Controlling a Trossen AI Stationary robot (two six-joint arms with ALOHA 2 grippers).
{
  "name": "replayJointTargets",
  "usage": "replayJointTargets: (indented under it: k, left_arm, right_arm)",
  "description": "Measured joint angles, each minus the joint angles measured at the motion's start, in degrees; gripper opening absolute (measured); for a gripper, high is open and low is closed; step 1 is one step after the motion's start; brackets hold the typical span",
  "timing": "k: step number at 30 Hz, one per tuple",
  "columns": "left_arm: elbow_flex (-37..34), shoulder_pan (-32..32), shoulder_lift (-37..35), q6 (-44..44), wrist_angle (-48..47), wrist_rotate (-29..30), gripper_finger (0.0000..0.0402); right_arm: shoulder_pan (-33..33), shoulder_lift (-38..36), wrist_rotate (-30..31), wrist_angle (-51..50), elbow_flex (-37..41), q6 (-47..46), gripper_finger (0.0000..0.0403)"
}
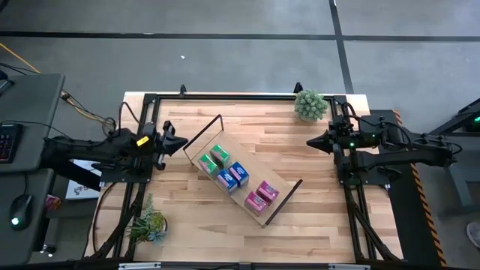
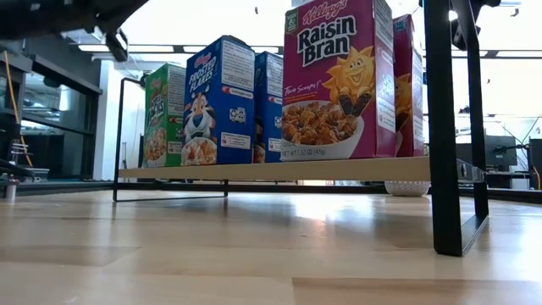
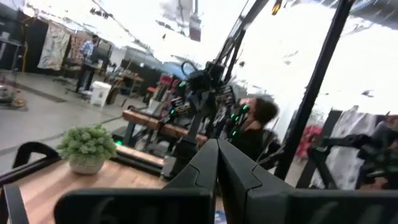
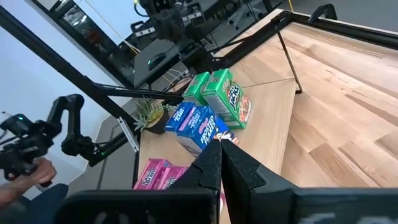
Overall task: Stack cereal on shelf
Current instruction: Return to Home Position
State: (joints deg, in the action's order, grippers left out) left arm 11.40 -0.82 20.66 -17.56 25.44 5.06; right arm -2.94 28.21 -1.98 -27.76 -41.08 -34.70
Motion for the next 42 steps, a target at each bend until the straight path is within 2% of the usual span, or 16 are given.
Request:
replayJointTargets:
  k: [8, 16, 24, 32, 42]
  left_arm:
    - [-10.1, 0.0, -8.7, -2.8, 6.7, 0.0, 0.0]
    - [-10.6, 0.0, -11.6, -1.9, 1.1, -0.7, 0.0]
    - [-10.6, 0.0, -11.5, -4.8, -10.8, 0.6, 0.0]
    - [-10.5, 0.0, -11.5, -6.9, -24.5, 0.7, 0.0]
    - [-10.6, 0.0, -10.3, 2.1, -24.4, 0.4, 0.0]
  right_arm:
    - [0.0, 0.0, 0.2, 0.4, 0.0, -1.3, 0.0]
    - [0.0, 0.0, 0.3, 0.5, 0.0, -0.4, 0.0]
    - [0.0, -0.2, -0.3, -0.6, 0.0, 3.3, 0.0]
    - [0.0, -2.0, -7.0, -0.7, 0.0, 9.4, 0.0]
    - [0.0, -7.1, -10.6, -2.7, 0.0, 18.8, 0.0]
